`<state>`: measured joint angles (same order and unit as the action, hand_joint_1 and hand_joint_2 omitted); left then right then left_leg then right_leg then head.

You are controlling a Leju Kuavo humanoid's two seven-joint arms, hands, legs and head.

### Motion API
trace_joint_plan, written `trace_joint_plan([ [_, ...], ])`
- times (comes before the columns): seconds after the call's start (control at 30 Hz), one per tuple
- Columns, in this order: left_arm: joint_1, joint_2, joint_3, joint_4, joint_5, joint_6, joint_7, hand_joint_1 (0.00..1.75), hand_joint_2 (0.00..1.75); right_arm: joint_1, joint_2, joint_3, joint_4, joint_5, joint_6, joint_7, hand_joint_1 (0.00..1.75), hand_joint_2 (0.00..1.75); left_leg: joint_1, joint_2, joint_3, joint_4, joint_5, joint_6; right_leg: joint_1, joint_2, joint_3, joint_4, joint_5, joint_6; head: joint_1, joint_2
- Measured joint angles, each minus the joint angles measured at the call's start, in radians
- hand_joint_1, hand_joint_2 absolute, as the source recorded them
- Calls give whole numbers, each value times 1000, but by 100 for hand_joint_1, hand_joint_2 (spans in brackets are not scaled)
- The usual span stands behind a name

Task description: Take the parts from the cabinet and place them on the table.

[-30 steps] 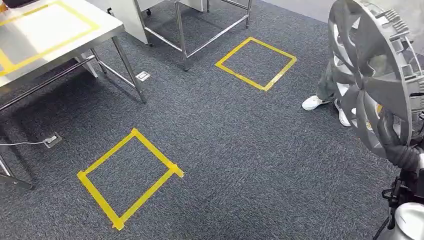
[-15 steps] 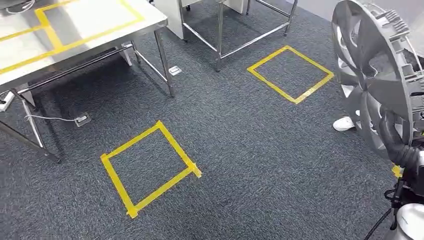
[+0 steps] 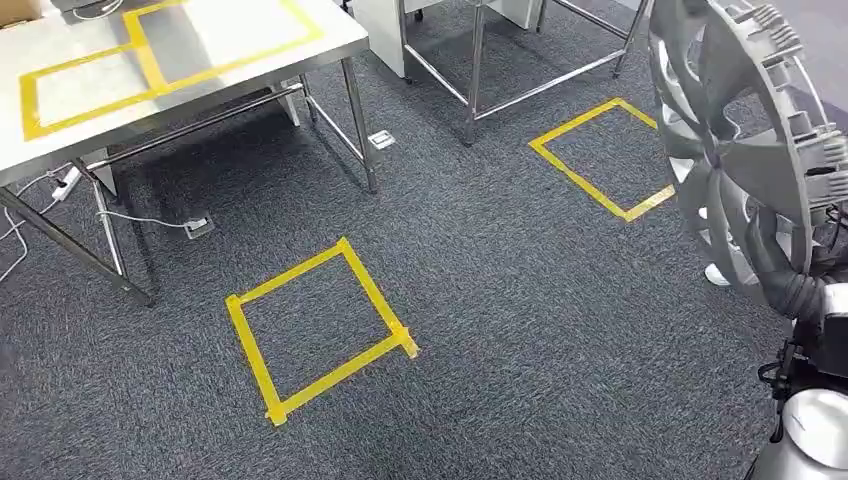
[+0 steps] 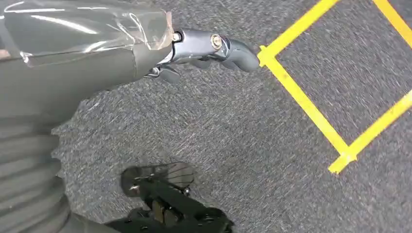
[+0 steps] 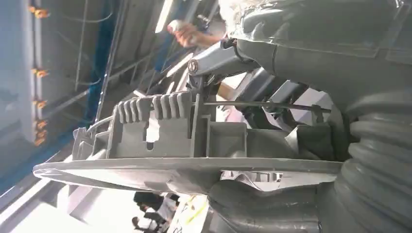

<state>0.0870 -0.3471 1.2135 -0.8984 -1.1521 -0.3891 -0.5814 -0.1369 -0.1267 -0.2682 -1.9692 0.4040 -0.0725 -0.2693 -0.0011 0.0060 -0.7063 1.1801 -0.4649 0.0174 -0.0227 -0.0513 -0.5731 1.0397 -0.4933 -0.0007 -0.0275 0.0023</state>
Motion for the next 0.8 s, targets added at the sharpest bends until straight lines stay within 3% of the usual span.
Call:
trace_joint_plan([
  [0.03,0,0,3,-3,0,0,0,0,175,-1,0,3,0,0,0,0,171,175,-10,26,47,-93,40,20,3,-7,7,-2,-3,-2,0,0],
  [0.07,-1,2,7,-9,0,0,-2,0,175,-3,0,4,0,0,0,0,171,175,-22,64,66,-127,28,31,5,-14,10,-3,-6,1,3,0],
  [0.2,-2,0,13,-14,-2,-1,-6,0,175,-9,0,8,2,0,0,0,171,175,-28,28,71,-153,30,36,11,-52,22,-18,-12,15,-1,0],
  [0.23,0,-2,14,-16,-3,-1,-6,0,175,-11,0,10,4,0,0,0,171,175,-11,18,99,-180,46,34,6,-34,19,-12,-19,18,5,0],
  [0.27,0,-3,16,-17,-3,0,-7,0,175,-12,-1,12,7,0,0,0,171,175,-13,7,108,-189,49,38,4,5,8,15,-30,16,4,0],
  [0.3,-3,-3,16,-17,-3,0,-8,0,175,-15,-2,12,8,0,0,-1,171,175,-13,0,109,-189,50,41,4,27,-25,78,-57,11,6,0],
  [0.37,-9,-6,17,-17,-5,0,-8,0,175,-15,-4,12,9,-1,-1,-2,171,175,-12,-26,110,-189,48,43,2,44,-117,238,-107,10,8,0],
  [0.4,-11,-6,16,-16,-6,0,-9,0,175,-15,-4,13,11,0,-1,-2,171,175,-12,-41,110,-188,47,42,-1,46,-153,291,-116,16,9,0],
  [0.43,-12,-7,16,-16,-8,1,-9,0,175,-14,-5,13,14,0,-1,-2,171,175,-10,-54,113,-188,45,40,-5,46,-163,289,-103,25,8,0],
  [0.47,-12,-7,17,-15,-8,2,-11,0,175,-14,-5,13,17,0,-1,-1,171,175,-7,-68,115,-187,43,37,-9,46,-148,243,-72,39,8,0],
  [0.5,-12,-7,18,-14,-8,2,-12,0,175,-14,-5,14,18,0,-1,-1,171,175,-4,-81,117,-182,39,31,-14,47,-113,156,-27,55,9,0],
  [0.53,-11,-7,21,-14,-8,2,-13,0,175,-16,-5,15,18,0,-1,-1,171,175,2,-94,117,-170,30,20,-24,61,-66,50,22,73,8,0],
  [0.57,-11,-6,22,-14,-8,3,-14,0,175,-17,-5,16,20,0,-1,-2,171,175,3,-101,110,-155,20,11,-30,83,-48,8,35,76,10,0],
  [0.6,-13,-5,24,-14,-8,4,-14,0,175,-19,-5,19,23,0,-1,-3,171,175,-4,-112,103,-140,12,3,-27,92,-42,3,33,62,17,0],
  [0.63,-12,-5,24,-14,-9,5,-15,0,175,-20,-6,19,24,-1,-2,-3,171,175,-2,-116,97,-142,12,0,-21,86,-45,14,32,46,15,0],
  [0.7,-8,-5,31,-13,-9,5,-16,0,175,-21,-4,22,26,3,-2,-3,171,175,2,-125,94,-144,14,-4,-17,76,-48,14,32,32,14,0],
  [0.73,-8,-2,34,-13,-10,5,-16,0,175,-22,-3,24,29,4,-1,-3,171,175,6,-128,94,-140,7,-8,-30,68,-45,12,31,25,13,0],
  [0.77,-7,-2,35,-13,-10,5,-17,0,175,-24,-3,24,29,4,-1,-3,171,175,1,-84,84,-119,-6,-14,-24,63,-40,11,29,19,13,0],
  [0.8,-10,-2,35,-13,-11,5,-17,0,175,-25,-3,24,29,5,-1,-3,171,175,3,-43,59,-64,-35,-21,-21,55,-37,11,26,11,2,0],
])
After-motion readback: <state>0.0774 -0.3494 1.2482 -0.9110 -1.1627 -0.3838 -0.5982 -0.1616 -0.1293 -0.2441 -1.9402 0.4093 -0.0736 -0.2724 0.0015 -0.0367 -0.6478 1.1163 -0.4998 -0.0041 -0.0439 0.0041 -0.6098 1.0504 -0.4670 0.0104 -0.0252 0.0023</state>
